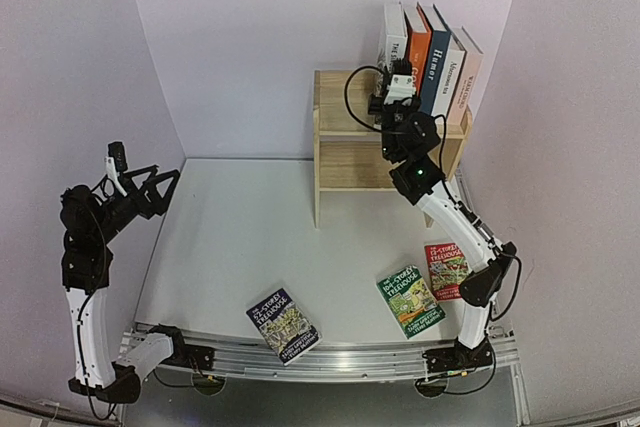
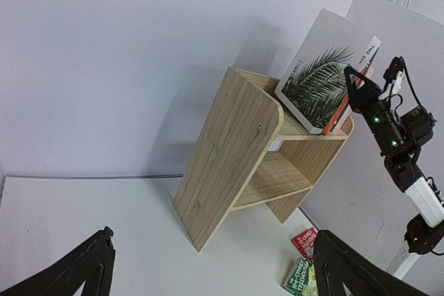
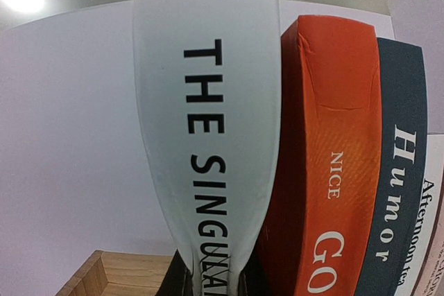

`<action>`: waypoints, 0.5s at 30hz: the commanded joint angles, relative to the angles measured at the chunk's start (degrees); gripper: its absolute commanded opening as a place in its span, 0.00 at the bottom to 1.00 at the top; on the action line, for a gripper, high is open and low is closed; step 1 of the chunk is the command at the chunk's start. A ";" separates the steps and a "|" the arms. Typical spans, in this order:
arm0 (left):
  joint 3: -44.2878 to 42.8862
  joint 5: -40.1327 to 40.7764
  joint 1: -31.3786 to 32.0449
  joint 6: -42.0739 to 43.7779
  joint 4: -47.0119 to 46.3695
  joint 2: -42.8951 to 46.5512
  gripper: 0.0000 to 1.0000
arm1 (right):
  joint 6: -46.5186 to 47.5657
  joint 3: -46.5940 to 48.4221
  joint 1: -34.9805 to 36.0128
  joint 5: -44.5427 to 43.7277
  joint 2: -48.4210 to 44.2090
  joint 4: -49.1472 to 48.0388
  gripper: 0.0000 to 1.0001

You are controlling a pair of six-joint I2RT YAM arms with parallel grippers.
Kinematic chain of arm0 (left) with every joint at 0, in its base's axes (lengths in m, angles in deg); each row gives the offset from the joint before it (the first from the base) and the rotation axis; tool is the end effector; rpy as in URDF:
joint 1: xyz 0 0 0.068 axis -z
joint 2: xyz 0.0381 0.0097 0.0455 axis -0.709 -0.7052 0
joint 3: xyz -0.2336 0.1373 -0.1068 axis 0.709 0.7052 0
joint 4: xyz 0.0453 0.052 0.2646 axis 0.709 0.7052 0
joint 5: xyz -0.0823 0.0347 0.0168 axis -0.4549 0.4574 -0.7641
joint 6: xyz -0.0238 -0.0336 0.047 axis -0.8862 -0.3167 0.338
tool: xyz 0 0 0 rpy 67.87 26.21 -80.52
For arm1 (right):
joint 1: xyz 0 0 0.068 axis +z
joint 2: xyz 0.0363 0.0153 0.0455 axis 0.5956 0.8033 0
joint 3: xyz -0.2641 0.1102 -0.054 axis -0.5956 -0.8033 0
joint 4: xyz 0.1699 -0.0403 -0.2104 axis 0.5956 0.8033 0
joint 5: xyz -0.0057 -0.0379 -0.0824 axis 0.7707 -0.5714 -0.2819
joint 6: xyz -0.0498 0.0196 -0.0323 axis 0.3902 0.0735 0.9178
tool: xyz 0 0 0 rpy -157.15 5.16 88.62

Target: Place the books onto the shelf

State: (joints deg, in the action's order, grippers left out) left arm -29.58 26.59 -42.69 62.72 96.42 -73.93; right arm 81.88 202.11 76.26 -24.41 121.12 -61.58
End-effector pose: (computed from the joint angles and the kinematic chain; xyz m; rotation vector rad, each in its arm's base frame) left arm 0.1395 -0.0312 0.5266 0.2024 1.6215 -0.7357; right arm 0.3577 0.2562 0.5696 0.0972 1.1077 -0.0864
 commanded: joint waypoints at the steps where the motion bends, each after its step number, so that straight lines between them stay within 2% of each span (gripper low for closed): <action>1: 0.23 -0.77 0.00 -0.53 -0.38 -0.07 1.00 | -1.08 -0.17 -1.38 -1.56 -0.52 2.36 0.12; 3: 0.07 -0.97 0.00 -0.49 -0.36 -0.15 1.00 | -1.73 -0.24 -1.39 -1.08 -0.86 3.05 0.32; 6: 0.25 -1.14 0.00 -0.41 -0.22 0.06 1.00 | -3.14 -1.64 -1.39 0.32 -2.11 3.39 0.44; 10: 0.63 -1.42 0.00 -0.48 0.12 0.17 1.00 | -3.54 -2.96 -1.30 -0.27 -3.12 3.47 0.48; 15: 0.96 -2.18 0.01 -0.72 0.05 0.17 1.00 | -3.47 -5.14 -0.20 -3.11 -4.71 2.43 0.43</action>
State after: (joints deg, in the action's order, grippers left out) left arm -28.92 25.67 -42.69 62.50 96.38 -73.98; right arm 79.05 198.36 75.05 -24.40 120.52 -57.67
